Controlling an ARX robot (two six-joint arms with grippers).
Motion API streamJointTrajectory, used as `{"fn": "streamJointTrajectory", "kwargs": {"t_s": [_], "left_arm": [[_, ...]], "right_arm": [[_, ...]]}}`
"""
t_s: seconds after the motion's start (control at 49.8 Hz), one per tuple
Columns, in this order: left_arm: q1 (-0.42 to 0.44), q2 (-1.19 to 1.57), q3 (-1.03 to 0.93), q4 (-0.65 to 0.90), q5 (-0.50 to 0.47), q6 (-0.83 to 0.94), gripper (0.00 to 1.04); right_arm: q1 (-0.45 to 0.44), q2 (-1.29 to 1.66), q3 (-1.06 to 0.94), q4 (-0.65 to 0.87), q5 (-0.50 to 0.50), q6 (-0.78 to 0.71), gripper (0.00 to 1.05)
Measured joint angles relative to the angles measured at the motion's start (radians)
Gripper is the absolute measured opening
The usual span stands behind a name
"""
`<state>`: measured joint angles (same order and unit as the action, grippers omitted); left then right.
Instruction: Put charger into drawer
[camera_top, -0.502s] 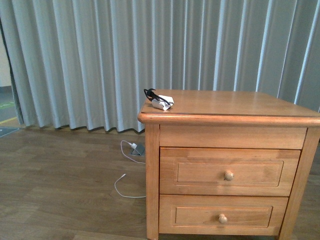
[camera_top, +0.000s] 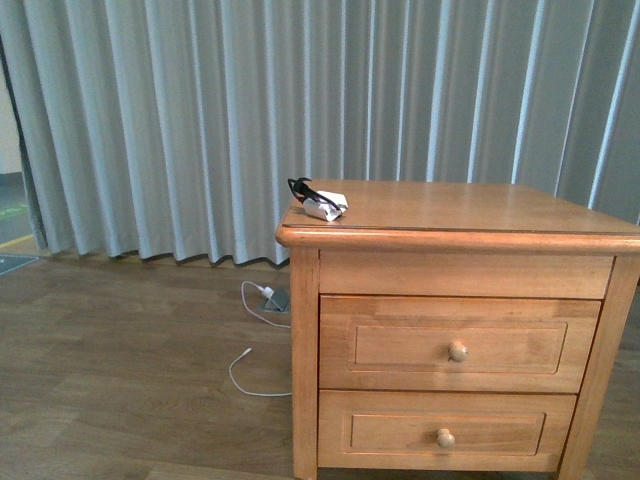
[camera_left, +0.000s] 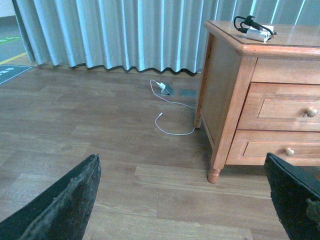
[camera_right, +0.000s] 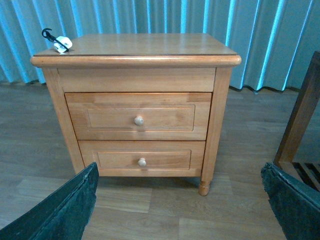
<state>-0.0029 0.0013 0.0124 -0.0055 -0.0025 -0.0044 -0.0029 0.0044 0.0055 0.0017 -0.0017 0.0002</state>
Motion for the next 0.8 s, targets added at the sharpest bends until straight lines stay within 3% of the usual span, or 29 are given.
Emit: {"fn": "streamJointTrajectory", "kwargs": {"t_s": [0.281,0.341,0.401,0.803], "left_arm": [[0.0,0.0,0.0,0.0,0.0,0.0,0.99],[0.0,0.0,0.0,0.0,0.0,0.0,0.99],[0.0,0.0,0.0,0.0,0.0,0.0,0.99],[0.0,0.0,0.0,0.0,0.0,0.0,0.99]], "right_arm": [[0.0,0.0,0.0,0.0,0.0,0.0,0.97],[0.039,0.023,0.013,-0.066,0.117,-0.041,0.97],[0.05,0.054,0.013,-0.078,0.132,-0.048,0.97],[0.007,0.591,0.13,0.15,-0.066,-0.023,0.97]]}}
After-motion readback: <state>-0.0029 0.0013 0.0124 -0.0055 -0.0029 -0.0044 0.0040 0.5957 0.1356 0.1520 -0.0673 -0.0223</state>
